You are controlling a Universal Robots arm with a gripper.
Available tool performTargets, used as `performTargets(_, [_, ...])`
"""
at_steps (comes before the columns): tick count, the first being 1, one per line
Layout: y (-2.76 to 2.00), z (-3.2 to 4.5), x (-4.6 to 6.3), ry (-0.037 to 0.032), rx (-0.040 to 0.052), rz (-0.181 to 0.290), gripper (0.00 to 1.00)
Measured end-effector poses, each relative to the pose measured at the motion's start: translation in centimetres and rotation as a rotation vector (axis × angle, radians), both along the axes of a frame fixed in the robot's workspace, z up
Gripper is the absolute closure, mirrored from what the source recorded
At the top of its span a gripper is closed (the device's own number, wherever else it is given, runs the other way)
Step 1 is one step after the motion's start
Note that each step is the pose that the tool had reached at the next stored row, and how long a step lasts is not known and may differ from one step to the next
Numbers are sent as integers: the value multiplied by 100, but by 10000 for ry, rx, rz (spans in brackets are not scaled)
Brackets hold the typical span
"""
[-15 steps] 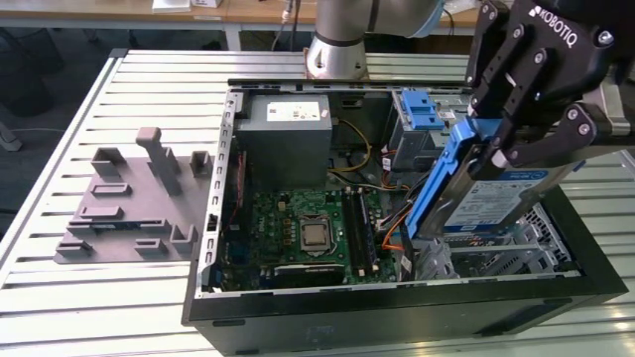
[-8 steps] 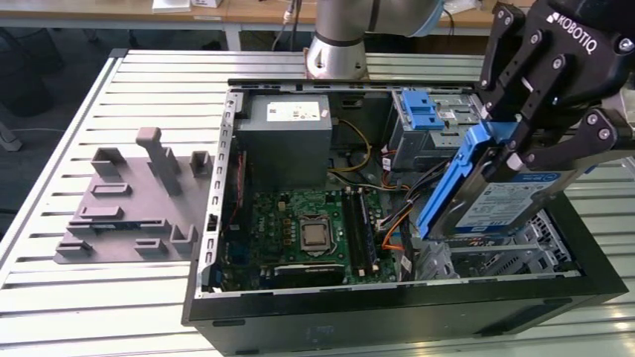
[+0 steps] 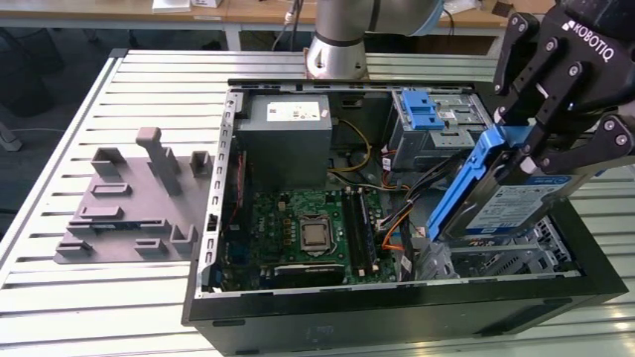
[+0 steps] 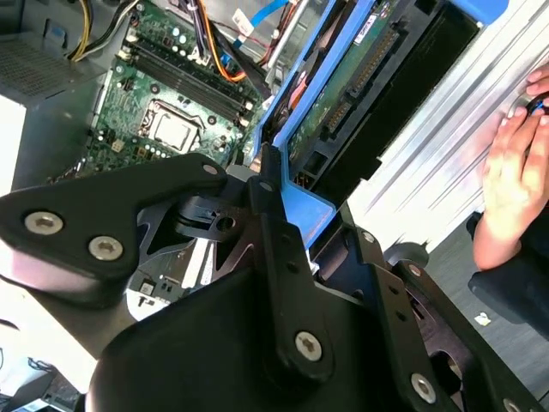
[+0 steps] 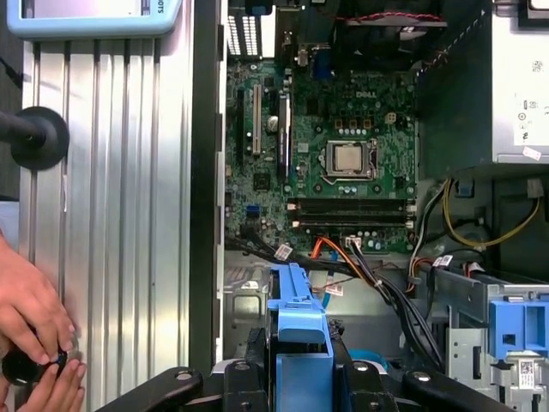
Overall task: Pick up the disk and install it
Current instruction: 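Insert the disk into the insertion slot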
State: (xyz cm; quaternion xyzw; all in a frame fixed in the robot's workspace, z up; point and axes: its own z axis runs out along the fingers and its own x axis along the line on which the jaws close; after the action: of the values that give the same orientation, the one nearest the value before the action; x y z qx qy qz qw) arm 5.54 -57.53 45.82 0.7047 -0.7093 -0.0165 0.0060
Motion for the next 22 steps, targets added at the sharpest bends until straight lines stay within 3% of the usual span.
performTargets(7, [41,-23,46,0,1,-23,64])
performTargets(22, [43,-106,227,0,0,-307,64])
